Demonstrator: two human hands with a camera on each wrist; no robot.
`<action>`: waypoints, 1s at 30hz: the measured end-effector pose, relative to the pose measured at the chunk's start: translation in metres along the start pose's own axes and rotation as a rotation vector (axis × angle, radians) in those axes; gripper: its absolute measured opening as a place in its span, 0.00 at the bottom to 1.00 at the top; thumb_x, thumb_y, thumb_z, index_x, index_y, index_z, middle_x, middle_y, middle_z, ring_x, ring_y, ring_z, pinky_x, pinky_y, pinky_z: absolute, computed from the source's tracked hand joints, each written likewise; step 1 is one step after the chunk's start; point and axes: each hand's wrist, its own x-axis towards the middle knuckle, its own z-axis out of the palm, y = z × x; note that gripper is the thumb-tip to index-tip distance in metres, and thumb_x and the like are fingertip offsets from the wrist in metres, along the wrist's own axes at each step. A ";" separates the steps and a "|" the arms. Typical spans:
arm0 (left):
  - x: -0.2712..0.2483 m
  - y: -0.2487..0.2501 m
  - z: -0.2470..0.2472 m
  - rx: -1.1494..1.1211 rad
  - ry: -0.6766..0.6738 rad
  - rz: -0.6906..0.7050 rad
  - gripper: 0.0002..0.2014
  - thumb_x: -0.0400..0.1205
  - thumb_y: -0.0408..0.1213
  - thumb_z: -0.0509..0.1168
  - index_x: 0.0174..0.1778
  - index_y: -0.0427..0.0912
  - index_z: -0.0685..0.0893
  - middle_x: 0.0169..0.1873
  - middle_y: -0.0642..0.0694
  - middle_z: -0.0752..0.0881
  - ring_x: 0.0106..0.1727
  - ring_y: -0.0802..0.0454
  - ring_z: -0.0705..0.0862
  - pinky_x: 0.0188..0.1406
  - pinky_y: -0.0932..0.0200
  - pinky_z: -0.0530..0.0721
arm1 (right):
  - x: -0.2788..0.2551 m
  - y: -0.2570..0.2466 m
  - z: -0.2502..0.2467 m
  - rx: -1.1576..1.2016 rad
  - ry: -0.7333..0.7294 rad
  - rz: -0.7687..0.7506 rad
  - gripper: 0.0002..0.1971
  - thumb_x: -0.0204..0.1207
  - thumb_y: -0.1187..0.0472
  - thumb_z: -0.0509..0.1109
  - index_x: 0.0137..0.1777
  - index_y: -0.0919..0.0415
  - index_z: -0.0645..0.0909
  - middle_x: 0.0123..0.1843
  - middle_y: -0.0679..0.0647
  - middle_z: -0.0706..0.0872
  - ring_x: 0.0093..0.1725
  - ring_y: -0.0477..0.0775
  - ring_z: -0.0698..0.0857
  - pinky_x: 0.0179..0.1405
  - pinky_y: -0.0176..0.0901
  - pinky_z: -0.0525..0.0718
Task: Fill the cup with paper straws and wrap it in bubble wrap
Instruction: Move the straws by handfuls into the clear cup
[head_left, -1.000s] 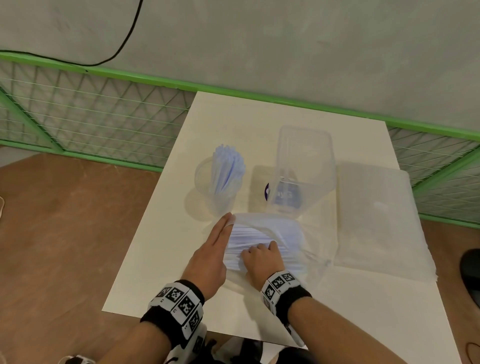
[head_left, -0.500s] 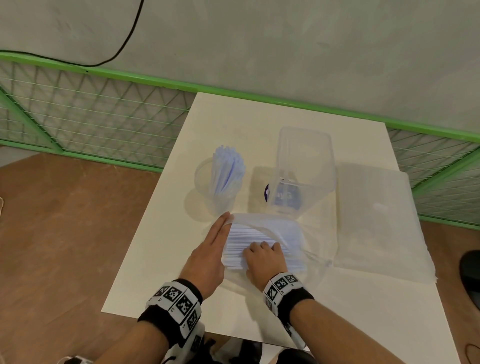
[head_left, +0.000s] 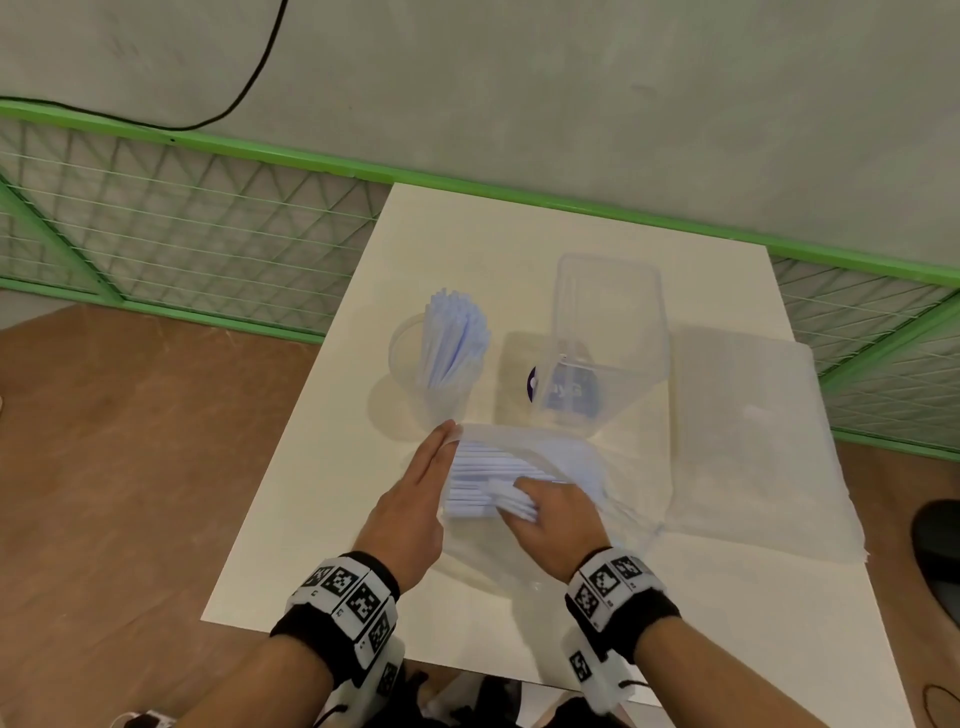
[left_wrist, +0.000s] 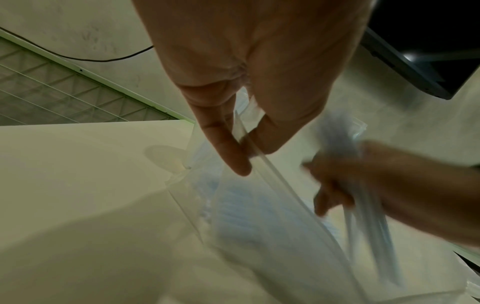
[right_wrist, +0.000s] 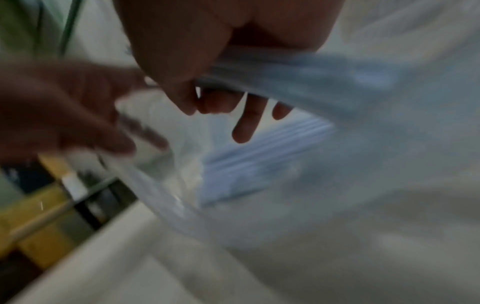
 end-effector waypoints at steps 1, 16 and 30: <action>0.000 0.000 0.000 0.004 0.003 0.003 0.51 0.72 0.14 0.57 0.87 0.56 0.50 0.81 0.75 0.39 0.61 0.51 0.83 0.50 0.50 0.87 | -0.003 -0.005 -0.003 0.165 0.077 0.036 0.19 0.77 0.50 0.71 0.29 0.49 0.68 0.25 0.45 0.72 0.27 0.46 0.72 0.34 0.42 0.73; 0.000 0.001 0.000 0.022 0.010 0.019 0.50 0.73 0.15 0.59 0.87 0.56 0.49 0.78 0.79 0.36 0.58 0.52 0.84 0.44 0.53 0.87 | -0.017 -0.018 -0.026 0.477 0.111 0.295 0.21 0.71 0.62 0.72 0.24 0.61 0.63 0.23 0.51 0.65 0.26 0.48 0.64 0.27 0.39 0.66; 0.000 -0.001 0.000 0.023 0.004 -0.007 0.51 0.72 0.15 0.58 0.86 0.57 0.49 0.79 0.79 0.37 0.55 0.51 0.85 0.42 0.55 0.86 | 0.004 -0.038 -0.057 0.407 0.060 0.272 0.10 0.68 0.63 0.76 0.30 0.69 0.83 0.26 0.58 0.87 0.29 0.58 0.87 0.35 0.53 0.87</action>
